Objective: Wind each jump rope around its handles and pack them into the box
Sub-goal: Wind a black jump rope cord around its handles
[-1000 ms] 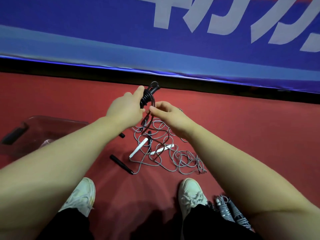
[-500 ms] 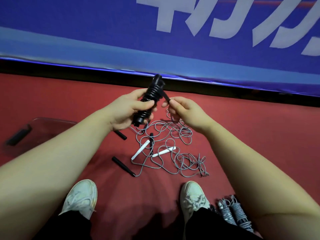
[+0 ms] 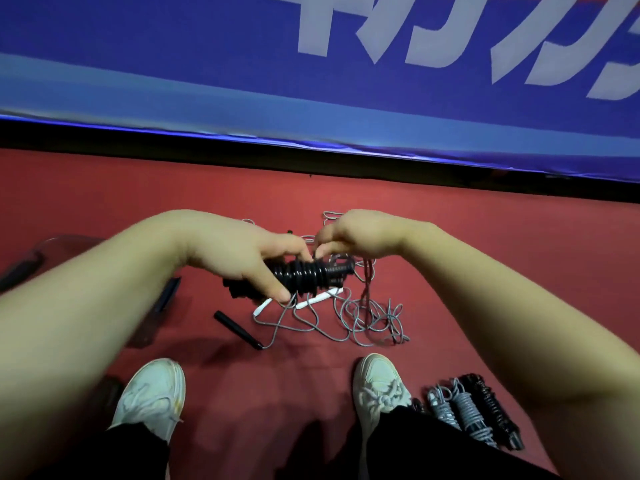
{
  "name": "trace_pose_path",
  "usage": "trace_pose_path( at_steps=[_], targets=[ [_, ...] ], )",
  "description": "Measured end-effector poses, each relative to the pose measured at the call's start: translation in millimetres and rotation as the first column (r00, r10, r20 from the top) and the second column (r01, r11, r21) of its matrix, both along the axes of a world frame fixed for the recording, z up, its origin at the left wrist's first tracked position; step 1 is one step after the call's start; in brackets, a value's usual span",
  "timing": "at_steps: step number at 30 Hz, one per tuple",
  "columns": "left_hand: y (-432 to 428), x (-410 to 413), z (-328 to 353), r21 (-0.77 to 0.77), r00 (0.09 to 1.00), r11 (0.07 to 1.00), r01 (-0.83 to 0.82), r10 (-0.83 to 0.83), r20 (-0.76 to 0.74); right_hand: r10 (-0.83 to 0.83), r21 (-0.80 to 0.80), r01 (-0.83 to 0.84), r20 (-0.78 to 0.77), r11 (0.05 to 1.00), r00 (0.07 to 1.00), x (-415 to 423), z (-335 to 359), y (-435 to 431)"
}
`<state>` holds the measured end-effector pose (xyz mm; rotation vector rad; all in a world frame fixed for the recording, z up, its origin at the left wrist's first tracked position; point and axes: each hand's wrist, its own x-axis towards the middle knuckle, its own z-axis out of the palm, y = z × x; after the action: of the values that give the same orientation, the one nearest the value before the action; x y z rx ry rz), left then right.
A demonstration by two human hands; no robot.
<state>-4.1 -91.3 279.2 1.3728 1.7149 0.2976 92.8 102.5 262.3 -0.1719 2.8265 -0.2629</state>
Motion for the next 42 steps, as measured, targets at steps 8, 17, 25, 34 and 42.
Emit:
trace_pose_path(
  at_steps=[8, 17, 25, 34, 42],
  targets=[
    [20, 16, -23, -0.211, 0.895, 0.977, 0.03, -0.12, -0.429, -0.054, 0.154, 0.014, 0.262, 0.988, 0.964, -28, 11, -27],
    [20, 7, -32, -0.142, 0.819, 0.981, -0.136, 0.03, -0.573, -0.033, 0.467, 0.005, 0.052, 0.884, 0.998, -23, 16, -46],
    [18, -7, -33, 0.271, 0.768, 0.858, -0.438, 0.513, -0.384, -0.201, 0.271, 0.295, -0.325, 0.916, 0.924, -7, 22, -39],
    [1, -41, -38, 0.466, 0.511, 0.338, -0.818, 0.798, 0.319, -0.662, -0.698, 0.639, 0.315, 0.324, 0.68, 34, -14, -13],
    [-14, -48, -30, 0.59, 0.507, 0.612, -0.527, 0.783, -0.36, -0.707, -0.857, 0.494, 0.257, 0.149, 0.659, 24, -12, -2]
  ],
)
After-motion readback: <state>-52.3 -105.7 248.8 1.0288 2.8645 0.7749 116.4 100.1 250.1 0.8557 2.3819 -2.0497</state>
